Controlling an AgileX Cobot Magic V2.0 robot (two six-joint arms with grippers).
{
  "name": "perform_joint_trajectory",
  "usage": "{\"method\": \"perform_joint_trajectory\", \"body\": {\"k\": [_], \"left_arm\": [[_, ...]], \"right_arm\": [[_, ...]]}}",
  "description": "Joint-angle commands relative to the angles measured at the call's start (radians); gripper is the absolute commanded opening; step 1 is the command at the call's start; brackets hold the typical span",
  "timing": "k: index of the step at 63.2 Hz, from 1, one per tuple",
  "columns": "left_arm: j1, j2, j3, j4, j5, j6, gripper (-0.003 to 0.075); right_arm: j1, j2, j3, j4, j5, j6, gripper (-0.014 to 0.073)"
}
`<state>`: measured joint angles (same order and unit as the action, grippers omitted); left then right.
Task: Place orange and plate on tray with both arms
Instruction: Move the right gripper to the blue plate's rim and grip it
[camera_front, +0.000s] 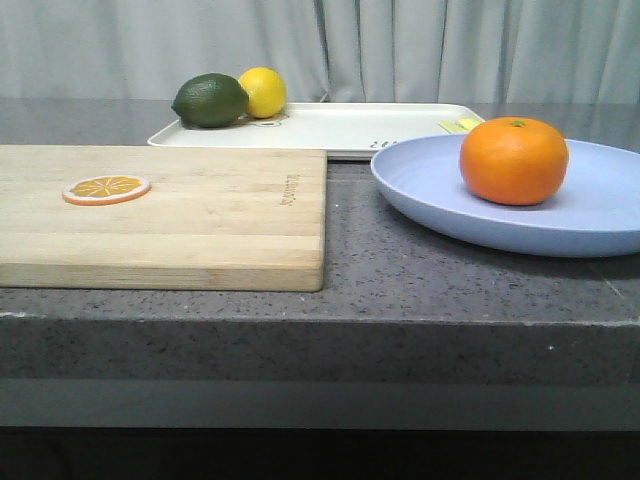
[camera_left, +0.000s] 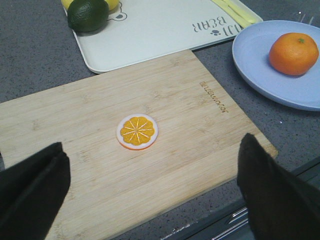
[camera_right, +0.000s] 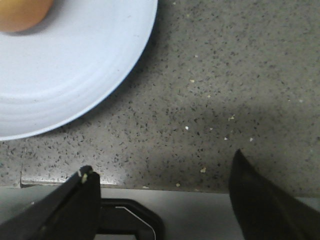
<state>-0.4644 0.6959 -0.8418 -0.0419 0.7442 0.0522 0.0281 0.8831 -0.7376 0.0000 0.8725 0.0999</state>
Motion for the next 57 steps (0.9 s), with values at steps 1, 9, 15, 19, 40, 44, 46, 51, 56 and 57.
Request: {"method": "perform_joint_trajectory", "body": {"k": [1, 9, 15, 19, 40, 44, 46, 51, 56, 57], "left_arm": [[0.001, -0.003, -0.024, -0.012, -0.069, -0.01, 0.0661], [0.001, -0.003, -0.023, -0.012, -0.069, -0.01, 0.0661], [0.001, -0.003, -0.023, -0.007, -0.069, -0.01, 0.0661], [0.001, -0.003, -0.023, -0.005, -0.069, -0.01, 0.0661], [0.001, -0.003, -0.023, -0.003, -0.069, -0.01, 0.0661], [0.001, -0.003, -0.023, -0.003, -0.069, -0.01, 0.0661], [0.001, -0.003, -0.023, -0.003, -0.069, -0.01, 0.0661], [0.001, -0.003, -0.023, -0.003, -0.069, -0.01, 0.0661], [0.001, -0.003, -0.023, -0.003, -0.069, -0.01, 0.0661], [0.001, -0.003, -0.023, -0.003, -0.069, -0.01, 0.0661]], "right_arm": [[-0.002, 0.069, -0.1, 0.0, 0.002, -0.023, 0.0528], [-0.005, 0.167, -0.221, 0.0, 0.093, -0.075, 0.0489], [-0.037, 0.222, -0.307, 0.0, 0.141, -0.092, 0.045], [-0.077, 0.257, -0.35, 0.009, 0.156, -0.094, 0.0436], [-0.341, 0.46, -0.413, 0.52, 0.222, -0.412, 0.0435], [-0.36, 0.501, -0.413, 0.612, 0.229, -0.471, 0.0435], [-0.363, 0.518, -0.413, 0.641, 0.23, -0.491, 0.0435], [-0.363, 0.564, -0.413, 0.688, 0.22, -0.512, 0.0435], [-0.363, 0.601, -0.413, 0.699, 0.202, -0.513, 0.0435], [-0.363, 0.607, -0.413, 0.7, 0.199, -0.513, 0.0435]]}}
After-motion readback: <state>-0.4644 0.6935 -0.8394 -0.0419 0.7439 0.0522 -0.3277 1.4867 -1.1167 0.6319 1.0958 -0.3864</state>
